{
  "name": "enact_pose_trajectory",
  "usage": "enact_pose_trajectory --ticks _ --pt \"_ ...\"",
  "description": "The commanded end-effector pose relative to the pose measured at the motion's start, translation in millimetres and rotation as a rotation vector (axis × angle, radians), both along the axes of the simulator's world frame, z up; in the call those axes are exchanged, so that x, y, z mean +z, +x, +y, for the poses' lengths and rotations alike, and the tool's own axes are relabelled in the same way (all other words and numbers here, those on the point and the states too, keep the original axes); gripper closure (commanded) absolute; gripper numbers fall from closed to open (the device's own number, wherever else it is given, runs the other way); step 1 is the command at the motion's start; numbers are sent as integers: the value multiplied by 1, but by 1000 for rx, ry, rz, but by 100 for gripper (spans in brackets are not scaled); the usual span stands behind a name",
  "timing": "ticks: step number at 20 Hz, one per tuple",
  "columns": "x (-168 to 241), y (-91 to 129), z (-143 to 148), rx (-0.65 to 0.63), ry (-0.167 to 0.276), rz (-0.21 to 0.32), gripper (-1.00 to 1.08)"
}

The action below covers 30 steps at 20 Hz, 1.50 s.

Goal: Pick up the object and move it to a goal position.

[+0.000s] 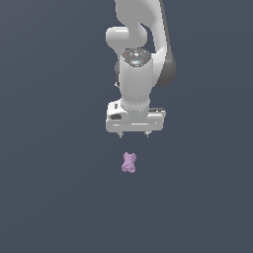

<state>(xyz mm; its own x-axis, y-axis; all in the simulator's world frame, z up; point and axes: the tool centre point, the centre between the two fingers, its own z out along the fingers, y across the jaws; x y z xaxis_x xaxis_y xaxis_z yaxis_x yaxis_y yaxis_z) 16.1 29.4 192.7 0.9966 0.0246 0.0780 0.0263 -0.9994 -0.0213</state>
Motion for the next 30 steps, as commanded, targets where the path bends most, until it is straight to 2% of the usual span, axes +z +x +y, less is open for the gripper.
enact_pose_trajectory --ticks 1,10,17,30 --pt "0 0 0 0 0 0 -92" --pt "6 5 3 23 -2 -21 -92" --pt "1 7 2 13 -2 -15 -92" --pt "-57 36 -10 -88 -10 44 -92"
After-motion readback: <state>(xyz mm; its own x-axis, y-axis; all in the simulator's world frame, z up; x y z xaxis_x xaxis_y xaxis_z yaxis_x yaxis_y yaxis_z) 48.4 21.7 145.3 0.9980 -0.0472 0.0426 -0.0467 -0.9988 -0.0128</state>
